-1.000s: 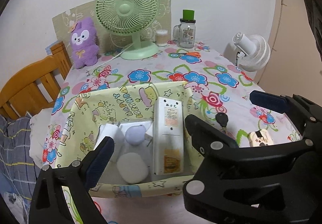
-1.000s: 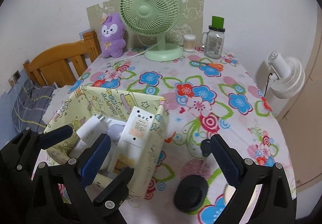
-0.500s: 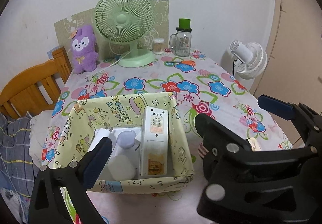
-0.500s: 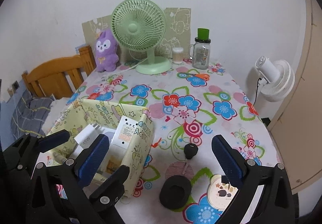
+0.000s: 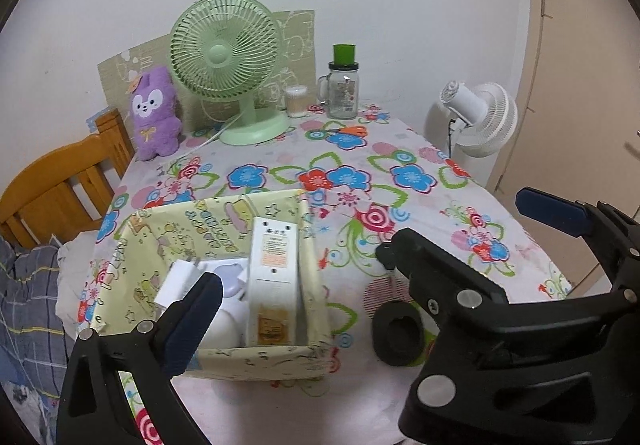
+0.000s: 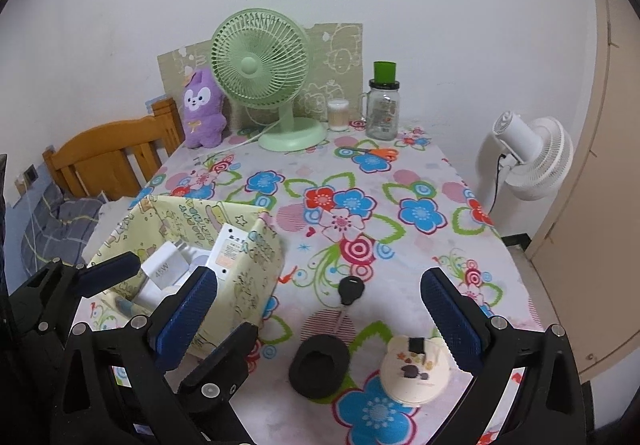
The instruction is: Organize rigid objects
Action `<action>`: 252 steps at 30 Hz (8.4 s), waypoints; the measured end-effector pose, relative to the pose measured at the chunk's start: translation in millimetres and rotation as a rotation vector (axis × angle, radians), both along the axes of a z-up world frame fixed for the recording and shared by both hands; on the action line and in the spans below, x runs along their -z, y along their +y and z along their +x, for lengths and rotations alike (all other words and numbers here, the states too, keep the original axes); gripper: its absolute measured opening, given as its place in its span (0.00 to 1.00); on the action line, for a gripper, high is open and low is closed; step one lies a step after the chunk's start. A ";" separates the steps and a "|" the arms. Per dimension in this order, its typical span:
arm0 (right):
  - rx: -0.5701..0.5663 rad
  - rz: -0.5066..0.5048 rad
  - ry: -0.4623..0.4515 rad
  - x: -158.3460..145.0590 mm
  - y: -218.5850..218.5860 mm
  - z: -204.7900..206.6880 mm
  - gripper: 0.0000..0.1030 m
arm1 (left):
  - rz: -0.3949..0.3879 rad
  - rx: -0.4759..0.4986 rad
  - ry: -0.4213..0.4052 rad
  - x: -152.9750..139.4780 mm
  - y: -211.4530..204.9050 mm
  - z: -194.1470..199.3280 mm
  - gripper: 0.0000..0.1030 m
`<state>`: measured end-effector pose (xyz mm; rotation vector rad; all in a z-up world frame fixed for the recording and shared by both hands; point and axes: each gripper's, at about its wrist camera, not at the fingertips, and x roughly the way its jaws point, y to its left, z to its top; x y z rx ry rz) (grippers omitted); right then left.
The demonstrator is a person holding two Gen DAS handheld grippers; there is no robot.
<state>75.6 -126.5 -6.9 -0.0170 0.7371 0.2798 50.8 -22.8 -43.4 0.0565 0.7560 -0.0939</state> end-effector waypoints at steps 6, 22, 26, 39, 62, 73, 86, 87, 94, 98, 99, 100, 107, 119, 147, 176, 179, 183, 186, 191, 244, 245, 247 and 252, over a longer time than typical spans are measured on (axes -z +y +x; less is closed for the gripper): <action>0.020 -0.012 -0.002 -1.5 -15.4 -5.5 1.00 | -0.013 0.006 0.005 0.1 -13.9 -1.2 1.00; 0.073 -0.014 0.004 7.3 -52.8 -11.6 1.00 | -0.021 0.069 -0.023 6.0 -48.6 -8.4 1.00; 0.081 -0.020 0.001 11.8 -59.4 -11.9 1.00 | -0.030 0.059 -0.030 10.7 -54.9 -8.9 1.00; 0.085 -0.046 0.005 31.9 -73.5 -10.4 1.00 | -0.023 0.060 -0.040 31.6 -71.2 -7.3 1.00; 0.112 -0.055 0.058 84.8 -94.2 6.2 1.00 | -0.075 0.012 0.033 83.2 -80.0 8.6 0.97; 0.125 -0.062 0.104 112.3 -98.5 11.3 1.00 | -0.099 0.022 0.074 110.2 -80.6 11.5 0.94; 0.085 -0.063 0.177 140.7 -78.1 19.8 1.00 | -0.006 0.039 0.066 130.2 -75.8 11.6 0.89; 0.089 -0.056 0.188 142.6 -78.2 20.8 1.00 | -0.007 0.039 0.064 130.0 -75.5 11.5 0.89; 0.098 -0.077 0.213 146.8 -71.3 24.6 0.95 | -0.008 0.043 0.059 129.9 -74.7 11.5 0.90; 0.090 -0.125 0.192 143.6 -66.1 25.3 0.75 | -0.014 0.047 0.065 129.7 -76.7 12.2 0.91; 0.092 -0.133 0.188 142.6 -66.3 25.5 0.74 | -0.017 0.042 0.069 130.0 -76.4 13.6 0.93; 0.090 -0.127 0.193 142.9 -67.6 26.4 0.74 | -0.018 0.037 0.075 130.1 -76.2 15.4 0.93; 0.090 -0.093 0.199 142.0 -77.3 28.7 0.74 | -0.013 0.008 0.103 130.3 -81.4 22.7 0.93; 0.129 -0.046 0.194 136.4 -92.5 24.0 0.74 | -0.016 0.074 0.106 124.3 -86.1 23.7 0.56; 0.163 -0.027 0.126 100.6 -87.1 5.2 0.74 | -0.039 0.020 0.063 88.1 -71.3 8.4 0.56; 0.131 -0.010 0.037 26.9 -61.2 -8.7 0.74 | -0.062 0.025 -0.014 22.6 -45.5 -9.0 0.56; 0.122 -0.012 0.031 21.9 -56.3 -8.6 0.74 | -0.065 0.020 -0.019 17.8 -41.2 -9.4 0.56; 0.110 -0.011 0.024 15.4 -49.7 -7.8 0.74 | -0.063 0.019 -0.022 11.4 -35.4 -9.3 0.56; 0.104 -0.022 0.020 11.5 -43.2 -7.4 0.74 | -0.056 0.023 -0.024 8.6 -30.9 -9.3 0.56; 0.099 -0.024 0.021 7.4 -34.1 -4.7 0.74 | -0.060 0.021 -0.024 5.2 -21.5 -6.6 0.56; -0.047 -0.051 0.055 17.2 93.1 48.3 0.74 | -0.036 -0.056 0.045 18.6 92.4 38.6 0.56; -0.051 -0.052 0.057 18.3 95.6 49.1 0.74 | -0.035 -0.056 0.047 19.6 94.0 39.8 0.56; -0.067 -0.051 0.063 20.0 100.0 50.8 0.74 | -0.033 -0.058 0.053 21.9 97.3 41.3 0.56; -0.106 -0.053 0.077 25.1 111.6 53.3 0.74 | -0.025 -0.065 0.080 31.4 106.4 46.6 0.56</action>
